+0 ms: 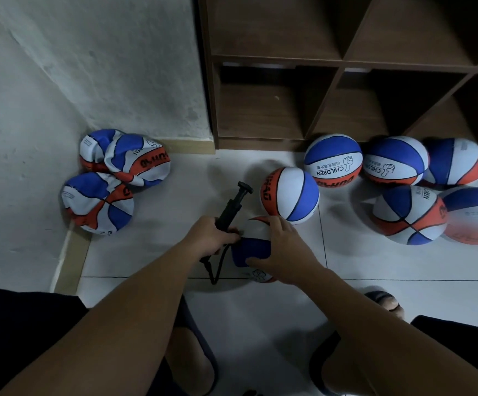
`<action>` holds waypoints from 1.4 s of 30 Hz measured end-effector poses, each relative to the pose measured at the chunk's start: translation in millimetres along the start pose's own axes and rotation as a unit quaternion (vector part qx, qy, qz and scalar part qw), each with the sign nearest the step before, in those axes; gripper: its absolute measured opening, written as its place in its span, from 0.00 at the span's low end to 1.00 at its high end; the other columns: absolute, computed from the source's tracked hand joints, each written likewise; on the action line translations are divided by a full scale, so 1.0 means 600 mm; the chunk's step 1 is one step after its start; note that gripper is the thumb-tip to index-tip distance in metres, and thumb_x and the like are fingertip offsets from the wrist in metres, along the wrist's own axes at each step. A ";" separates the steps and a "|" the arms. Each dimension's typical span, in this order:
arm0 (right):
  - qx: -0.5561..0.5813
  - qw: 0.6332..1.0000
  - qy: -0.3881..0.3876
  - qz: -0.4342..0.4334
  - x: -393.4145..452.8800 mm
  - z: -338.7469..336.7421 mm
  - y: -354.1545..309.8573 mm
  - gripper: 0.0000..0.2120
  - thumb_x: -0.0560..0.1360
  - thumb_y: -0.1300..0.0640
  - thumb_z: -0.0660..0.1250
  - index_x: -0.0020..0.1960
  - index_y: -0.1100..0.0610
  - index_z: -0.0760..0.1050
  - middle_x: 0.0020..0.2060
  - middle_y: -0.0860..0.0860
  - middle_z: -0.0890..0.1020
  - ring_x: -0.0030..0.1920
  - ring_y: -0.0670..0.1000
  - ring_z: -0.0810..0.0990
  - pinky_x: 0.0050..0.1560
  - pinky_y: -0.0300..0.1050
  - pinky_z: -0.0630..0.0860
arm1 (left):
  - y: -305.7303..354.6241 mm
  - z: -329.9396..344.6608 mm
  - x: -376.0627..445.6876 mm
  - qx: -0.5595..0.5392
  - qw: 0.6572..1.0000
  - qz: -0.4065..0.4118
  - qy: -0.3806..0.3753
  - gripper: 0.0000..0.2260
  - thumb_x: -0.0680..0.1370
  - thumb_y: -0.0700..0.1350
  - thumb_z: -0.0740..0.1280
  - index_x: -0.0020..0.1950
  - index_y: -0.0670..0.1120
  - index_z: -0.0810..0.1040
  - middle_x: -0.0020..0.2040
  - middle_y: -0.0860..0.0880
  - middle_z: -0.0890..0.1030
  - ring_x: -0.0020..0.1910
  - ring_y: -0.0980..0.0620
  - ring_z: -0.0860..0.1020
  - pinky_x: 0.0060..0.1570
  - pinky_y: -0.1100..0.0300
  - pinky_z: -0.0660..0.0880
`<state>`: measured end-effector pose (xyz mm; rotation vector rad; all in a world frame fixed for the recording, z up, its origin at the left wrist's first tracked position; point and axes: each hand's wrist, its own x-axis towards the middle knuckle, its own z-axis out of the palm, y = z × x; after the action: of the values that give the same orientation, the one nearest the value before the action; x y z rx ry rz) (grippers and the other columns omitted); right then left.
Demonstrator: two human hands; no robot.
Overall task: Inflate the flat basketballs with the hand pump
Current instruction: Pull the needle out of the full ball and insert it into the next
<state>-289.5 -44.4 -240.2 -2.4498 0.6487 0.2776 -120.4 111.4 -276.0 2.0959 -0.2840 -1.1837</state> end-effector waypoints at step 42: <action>-0.174 0.978 0.037 0.111 -0.010 -0.198 0.245 0.70 0.55 0.33 0.85 0.84 0.48 0.48 0.81 0.55 0.58 0.82 0.64 0.55 0.79 0.71 0.62 | 0.383 -0.177 -0.187 0.309 0.930 0.192 0.060 0.05 0.74 0.47 0.82 0.45 0.52 0.88 0.33 0.52 0.85 0.27 0.55 0.82 0.33 0.57 0.76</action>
<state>-363.3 -216.5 -213.9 -2.7312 0.9808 0.4191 -63.2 49.7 -12.4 2.4643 -1.0719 -0.7803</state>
